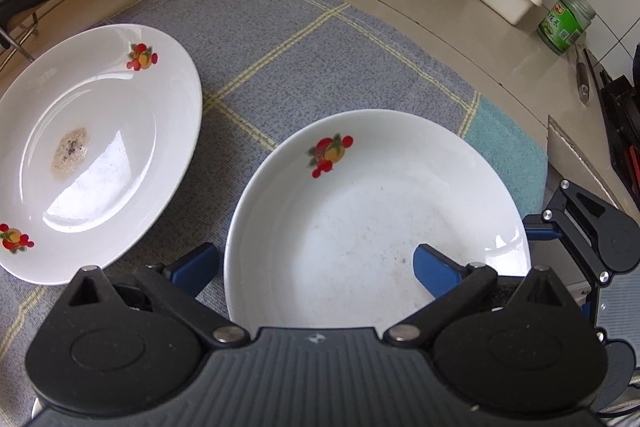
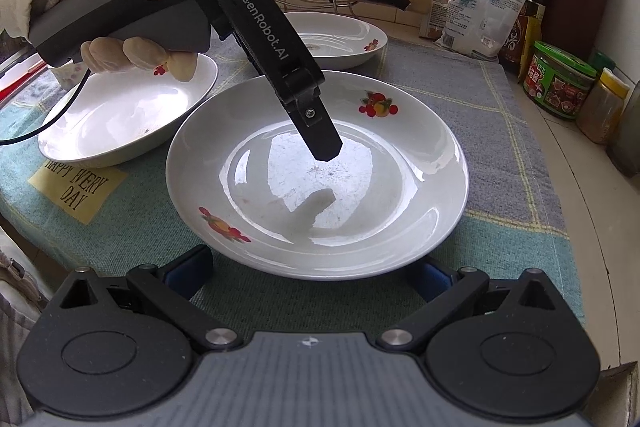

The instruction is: Organize plates and bowls

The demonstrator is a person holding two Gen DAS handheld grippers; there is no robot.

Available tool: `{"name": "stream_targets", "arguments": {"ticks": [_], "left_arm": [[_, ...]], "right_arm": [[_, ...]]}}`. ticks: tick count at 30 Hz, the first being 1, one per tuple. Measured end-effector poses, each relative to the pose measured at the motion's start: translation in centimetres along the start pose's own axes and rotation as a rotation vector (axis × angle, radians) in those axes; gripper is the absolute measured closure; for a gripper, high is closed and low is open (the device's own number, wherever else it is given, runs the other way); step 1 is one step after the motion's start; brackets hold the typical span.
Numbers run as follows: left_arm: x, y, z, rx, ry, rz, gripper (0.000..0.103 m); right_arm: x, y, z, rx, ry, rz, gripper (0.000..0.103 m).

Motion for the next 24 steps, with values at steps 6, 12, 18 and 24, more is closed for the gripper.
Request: {"name": "stream_targets", "arguments": {"ticks": [6,12,18,24], "left_arm": [[-0.5,0.1,0.3,0.034,-0.017,0.042,0.001],[-0.8,0.4,1.1,0.076,0.018,0.068,0.002],[-1.0,0.4,1.2,0.096,0.022,0.097,0.003],[-1.2,0.3,1.1,0.087,0.001,0.115,0.008]], "right_arm": [[0.3,0.0,-0.1,0.000,0.007,-0.056,0.000],[0.2,-0.1,-0.3,0.004,0.001,-0.066,0.000],[0.1,-0.3,-0.7,-0.001,0.005,-0.061,0.000],[0.1,-0.4,-0.8,-0.004,0.009,-0.058,0.000]]}}
Point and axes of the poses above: each gripper's, at about its wrist camera, not at the fingertips, and y roughly against the way its jaws point, z to its left, x to its underside, the point moved 3 cm from there along -y, roughly the way its jaws point, and after that the axes turned 7 degrees about y, right-handed, at the moved point
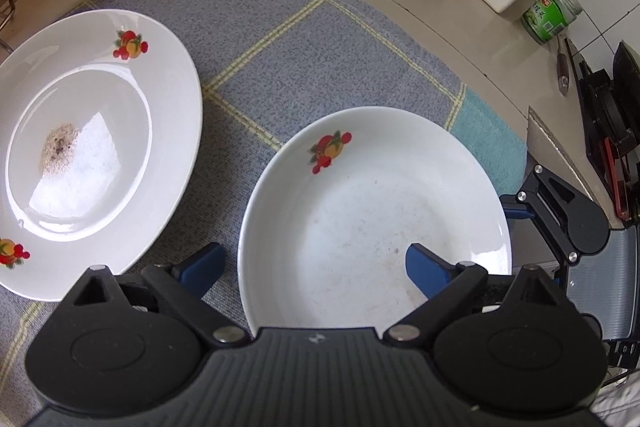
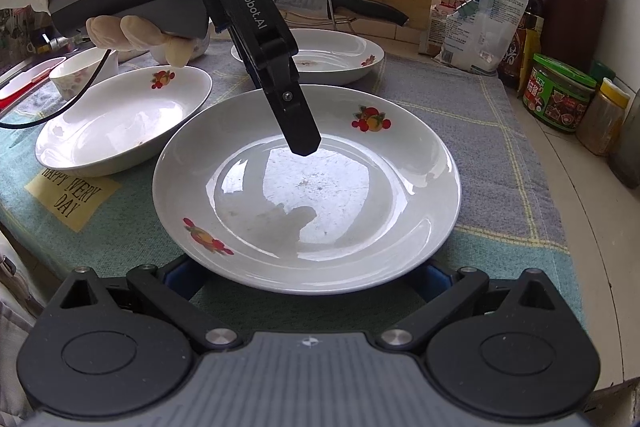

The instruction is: Organize plates and bowls

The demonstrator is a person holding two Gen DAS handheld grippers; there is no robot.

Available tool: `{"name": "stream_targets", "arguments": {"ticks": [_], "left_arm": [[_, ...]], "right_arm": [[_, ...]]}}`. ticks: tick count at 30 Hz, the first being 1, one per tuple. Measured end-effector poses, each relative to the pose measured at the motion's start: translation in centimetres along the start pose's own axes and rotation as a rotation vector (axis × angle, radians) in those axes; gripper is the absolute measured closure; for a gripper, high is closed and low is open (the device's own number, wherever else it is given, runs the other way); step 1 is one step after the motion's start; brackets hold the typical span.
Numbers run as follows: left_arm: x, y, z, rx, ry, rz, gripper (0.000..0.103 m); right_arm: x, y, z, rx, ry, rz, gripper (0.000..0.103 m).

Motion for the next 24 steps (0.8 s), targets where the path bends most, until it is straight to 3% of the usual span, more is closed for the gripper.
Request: {"name": "stream_targets", "arguments": {"ticks": [10,24], "left_arm": [[-0.18,0.11,-0.07,0.032,-0.016,0.015,0.022],[-0.60,-0.16,-0.02,0.053,-0.017,0.053,0.024]], "right_arm": [[-0.07,0.00,0.07,-0.001,0.002,0.012,0.000],[-0.26,-0.16,0.12,-0.006,0.008,0.021,0.000]]}}
Point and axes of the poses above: each gripper's, at about its wrist camera, not at the fingertips, and y roughly against the way its jaws point, z to its left, x to its underside, the point moved 3 cm from there along -y, roughly the way its jaws point, and after that the axes turned 7 degrees about y, right-handed, at the moved point
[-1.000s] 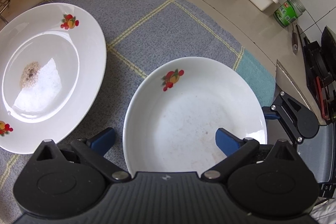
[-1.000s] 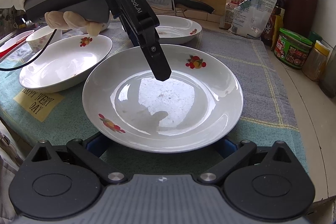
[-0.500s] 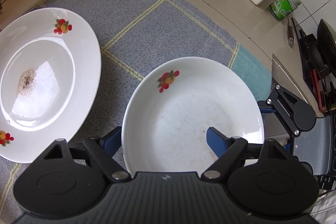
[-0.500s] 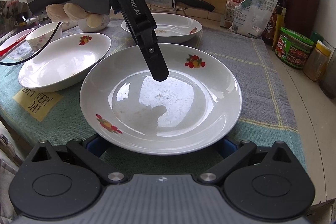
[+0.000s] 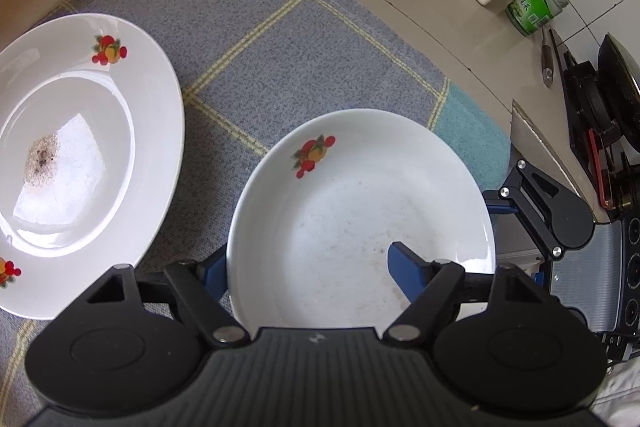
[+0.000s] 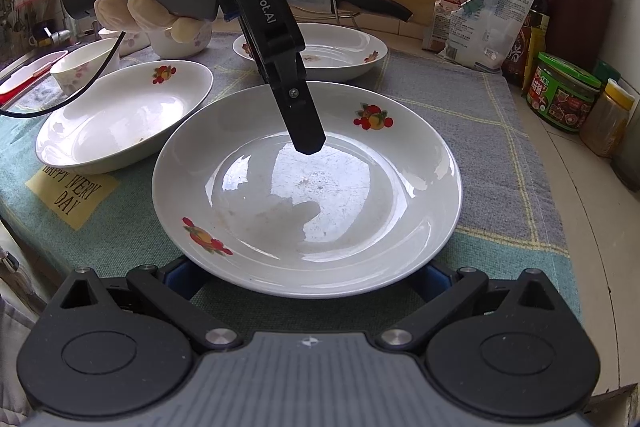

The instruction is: Organize plates and bowls

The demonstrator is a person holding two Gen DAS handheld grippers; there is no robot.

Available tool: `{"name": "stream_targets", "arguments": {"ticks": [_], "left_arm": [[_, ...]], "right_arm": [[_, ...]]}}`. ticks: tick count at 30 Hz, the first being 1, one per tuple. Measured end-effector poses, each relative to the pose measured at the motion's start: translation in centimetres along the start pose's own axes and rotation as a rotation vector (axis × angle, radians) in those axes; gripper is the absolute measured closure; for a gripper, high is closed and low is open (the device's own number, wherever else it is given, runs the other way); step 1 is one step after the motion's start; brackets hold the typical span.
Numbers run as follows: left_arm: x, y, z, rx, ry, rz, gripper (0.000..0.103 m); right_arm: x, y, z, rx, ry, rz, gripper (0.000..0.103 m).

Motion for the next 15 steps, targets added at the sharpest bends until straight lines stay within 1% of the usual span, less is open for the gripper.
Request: {"name": "stream_targets", "arguments": {"ticks": [7,15], "left_arm": [[-0.30,-0.11,0.16,0.009,0.011,0.026,0.024],[-0.27,-0.20,-0.15,-0.001,-0.020,0.038,0.024]], "right_arm": [[-0.19,-0.12,-0.10,-0.013,0.009,0.015,0.000],[-0.38,-0.11,-0.12,-0.005,0.005,0.035,0.000]]}}
Point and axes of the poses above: each gripper's, at about its wrist camera, not at the fingertips, and y roughly against the way its jaws point, z to its left, x to its underside, the point moved 3 cm from there along -y, roughly the way its jaws point, and after that the axes turned 7 degrees about y, right-handed, at the moved point
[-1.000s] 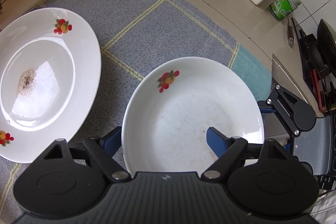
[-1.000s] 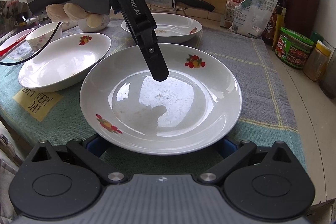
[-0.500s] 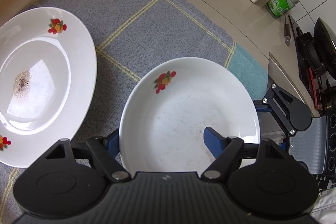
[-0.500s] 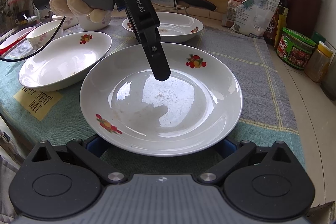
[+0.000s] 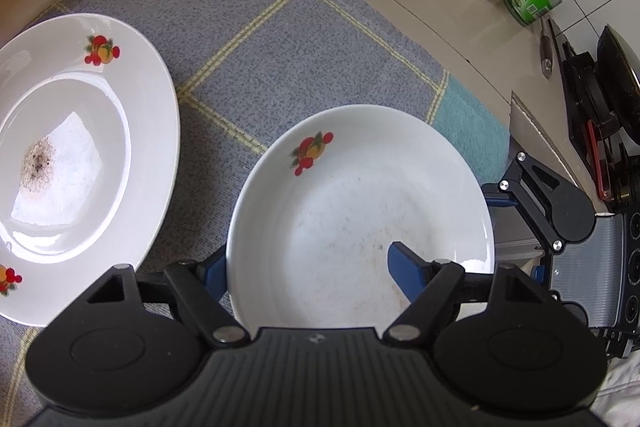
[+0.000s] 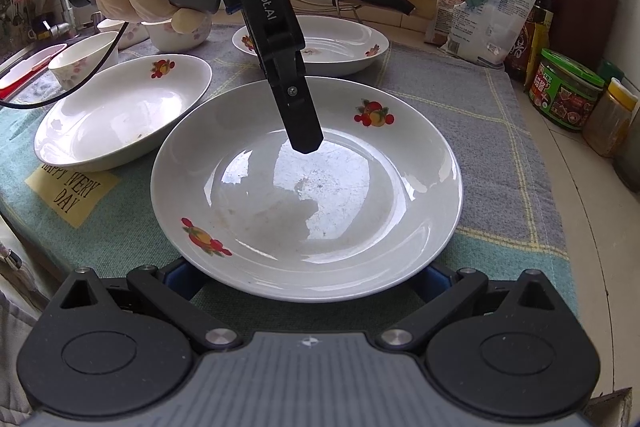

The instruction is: Organize plates and bowls

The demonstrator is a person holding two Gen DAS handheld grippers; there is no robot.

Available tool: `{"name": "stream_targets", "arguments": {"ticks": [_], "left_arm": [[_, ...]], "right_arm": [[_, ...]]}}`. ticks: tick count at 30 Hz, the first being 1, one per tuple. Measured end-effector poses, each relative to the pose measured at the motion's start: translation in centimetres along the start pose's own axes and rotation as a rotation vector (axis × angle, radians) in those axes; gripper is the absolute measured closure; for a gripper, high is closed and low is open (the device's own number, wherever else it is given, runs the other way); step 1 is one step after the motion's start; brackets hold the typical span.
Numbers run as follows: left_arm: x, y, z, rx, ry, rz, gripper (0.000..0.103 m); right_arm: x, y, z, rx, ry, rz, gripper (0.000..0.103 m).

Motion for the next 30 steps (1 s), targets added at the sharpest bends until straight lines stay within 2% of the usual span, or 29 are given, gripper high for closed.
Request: {"name": "stream_targets", "arguments": {"ticks": [16,30], "left_arm": [[-1.1,0.6,-0.7,-0.008,-0.035,-0.038,0.025],[-6.2,0.5,-1.3,-0.003,-0.082,-0.106,0.025]], "right_arm": [[-0.6,0.8,-0.7,0.045,0.005,0.000,0.000],[-1.6,0.3,-4.6,0.116,-0.014,-0.013,0.000]]}}
Point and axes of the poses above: each gripper's, at about its wrist camera, not at the fingertips, and y roughly against the way its jaws point, z to its left, x to its underside, the point moved 3 cm from there along -y, roughly the way its jaws point, and after that the axes turned 7 degrees about y, right-handed, at the moved point
